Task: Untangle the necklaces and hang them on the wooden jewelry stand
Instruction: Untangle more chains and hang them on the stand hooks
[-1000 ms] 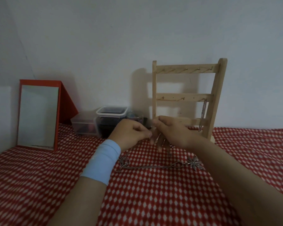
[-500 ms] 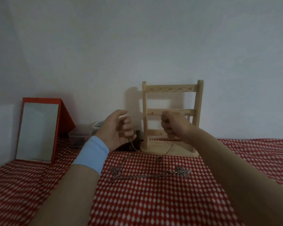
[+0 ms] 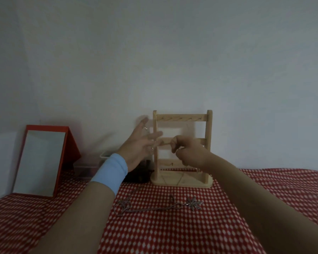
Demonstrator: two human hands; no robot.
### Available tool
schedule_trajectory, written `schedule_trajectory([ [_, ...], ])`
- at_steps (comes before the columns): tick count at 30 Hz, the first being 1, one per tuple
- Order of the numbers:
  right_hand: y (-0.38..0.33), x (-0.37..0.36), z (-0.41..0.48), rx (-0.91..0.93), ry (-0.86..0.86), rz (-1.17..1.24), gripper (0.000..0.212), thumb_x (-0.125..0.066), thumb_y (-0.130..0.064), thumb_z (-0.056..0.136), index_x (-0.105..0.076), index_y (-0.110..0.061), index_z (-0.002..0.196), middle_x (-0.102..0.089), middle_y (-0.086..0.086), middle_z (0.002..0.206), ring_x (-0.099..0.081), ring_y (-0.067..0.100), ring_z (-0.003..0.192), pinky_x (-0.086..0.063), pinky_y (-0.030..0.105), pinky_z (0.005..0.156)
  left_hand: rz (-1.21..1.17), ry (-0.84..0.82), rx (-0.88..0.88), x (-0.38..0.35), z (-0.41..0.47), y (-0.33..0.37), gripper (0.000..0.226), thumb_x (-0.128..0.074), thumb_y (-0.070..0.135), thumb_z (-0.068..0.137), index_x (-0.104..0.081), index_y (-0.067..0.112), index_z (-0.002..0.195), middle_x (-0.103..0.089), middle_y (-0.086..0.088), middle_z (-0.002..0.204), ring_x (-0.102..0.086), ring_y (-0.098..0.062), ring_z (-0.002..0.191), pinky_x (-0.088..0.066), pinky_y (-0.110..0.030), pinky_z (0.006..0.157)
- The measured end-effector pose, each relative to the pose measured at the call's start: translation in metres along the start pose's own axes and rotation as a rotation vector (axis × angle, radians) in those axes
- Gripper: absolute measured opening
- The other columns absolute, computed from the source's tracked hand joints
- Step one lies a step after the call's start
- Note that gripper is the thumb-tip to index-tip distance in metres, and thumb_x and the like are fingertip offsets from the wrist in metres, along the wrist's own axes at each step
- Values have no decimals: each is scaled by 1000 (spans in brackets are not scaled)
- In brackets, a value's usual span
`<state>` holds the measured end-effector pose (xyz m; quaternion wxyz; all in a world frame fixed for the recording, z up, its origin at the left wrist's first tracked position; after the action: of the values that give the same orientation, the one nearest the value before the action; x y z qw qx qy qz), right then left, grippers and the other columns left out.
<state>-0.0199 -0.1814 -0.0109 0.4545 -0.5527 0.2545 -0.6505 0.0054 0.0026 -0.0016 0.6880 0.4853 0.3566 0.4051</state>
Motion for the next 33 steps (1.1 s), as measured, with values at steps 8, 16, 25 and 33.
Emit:
schedule_trajectory([
  [8, -35, 15, 7, 82, 385, -319, 18, -52, -10, 103, -61, -17, 117, -60, -6, 103, -59, 7, 75, -45, 12, 50, 468, -131, 35, -37, 22, 7, 67, -60, 7, 88, -36, 38, 142, -68, -12, 82, -66, -24, 71, -55, -38, 86],
  [16, -41, 30, 10, -11, 89, 274, 39, -62, -16, 101, -53, -13, 139, -71, 16, 105, -55, 15, 49, -50, 30, 47, 468, -143, 25, -41, 34, 30, 20, -52, 1, 92, -64, 9, 107, -46, -3, 74, -43, -8, 50, -47, -28, 68],
  [25, -40, 30, 7, -182, -234, 130, 31, -58, -39, 100, -50, -19, 78, -44, -4, 65, -29, 11, 53, -28, 23, 48, 397, -116, 82, -25, 37, 36, 21, -51, -2, 88, -61, 2, 70, -53, -9, 57, -53, -22, 54, -51, -34, 66],
  [33, -22, 45, 24, -205, 13, 622, 39, -51, -30, 102, -42, -21, 66, -47, -2, 66, -32, 14, 52, -31, 28, 52, -207, -79, 157, -6, 44, 26, 36, -44, 17, 96, -51, 8, 62, -48, -11, 59, -59, -31, 60, -50, -47, 82],
])
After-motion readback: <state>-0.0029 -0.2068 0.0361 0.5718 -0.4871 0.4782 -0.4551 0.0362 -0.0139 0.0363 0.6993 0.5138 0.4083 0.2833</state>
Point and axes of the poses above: each hand's wrist, its own z-axis towards the middle knuckle, its own x-axis out of the back of the hand, y = z × x, the point moved 3 cm from there along z, towards the middle knuckle
